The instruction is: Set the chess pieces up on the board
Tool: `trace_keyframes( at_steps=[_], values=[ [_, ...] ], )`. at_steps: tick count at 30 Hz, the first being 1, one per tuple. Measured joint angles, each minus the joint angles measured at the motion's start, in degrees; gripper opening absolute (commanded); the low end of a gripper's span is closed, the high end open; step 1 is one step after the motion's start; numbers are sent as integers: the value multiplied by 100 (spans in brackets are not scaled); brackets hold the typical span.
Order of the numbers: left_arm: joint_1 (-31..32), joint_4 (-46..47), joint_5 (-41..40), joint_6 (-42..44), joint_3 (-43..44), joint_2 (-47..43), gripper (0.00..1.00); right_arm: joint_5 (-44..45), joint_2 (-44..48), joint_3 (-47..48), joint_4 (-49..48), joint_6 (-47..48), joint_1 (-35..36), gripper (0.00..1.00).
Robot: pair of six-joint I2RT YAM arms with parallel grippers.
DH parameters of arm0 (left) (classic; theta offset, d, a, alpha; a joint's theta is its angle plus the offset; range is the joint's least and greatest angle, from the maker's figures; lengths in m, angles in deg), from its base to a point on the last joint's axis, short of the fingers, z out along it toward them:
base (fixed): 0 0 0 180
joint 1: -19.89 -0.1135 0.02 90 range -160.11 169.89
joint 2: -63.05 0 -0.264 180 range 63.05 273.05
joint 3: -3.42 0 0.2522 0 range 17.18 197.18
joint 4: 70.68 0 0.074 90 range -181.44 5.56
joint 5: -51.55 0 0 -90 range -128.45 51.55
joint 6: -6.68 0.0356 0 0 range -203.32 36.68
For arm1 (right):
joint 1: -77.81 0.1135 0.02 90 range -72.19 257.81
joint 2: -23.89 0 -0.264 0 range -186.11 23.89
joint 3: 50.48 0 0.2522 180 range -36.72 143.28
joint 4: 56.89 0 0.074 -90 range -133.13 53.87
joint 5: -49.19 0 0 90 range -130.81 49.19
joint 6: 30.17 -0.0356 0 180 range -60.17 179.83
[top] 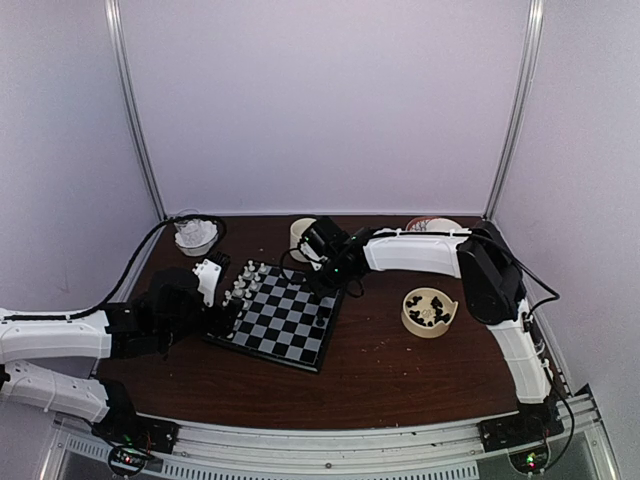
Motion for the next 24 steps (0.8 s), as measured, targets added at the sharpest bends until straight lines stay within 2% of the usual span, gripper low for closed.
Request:
trace_keyframes(
  at_steps=[13, 21, 24],
  values=[
    [0, -105, 0, 0, 0, 0, 76, -26, 31, -70, -46, -15, 0, 10],
    [0, -105, 0, 0, 0, 0, 76, -96, 70, -149, -46, -15, 0, 25],
    [0, -107, 0, 0, 0, 0, 76, -118, 70, -186, -46, -17, 0, 27]
  ],
)
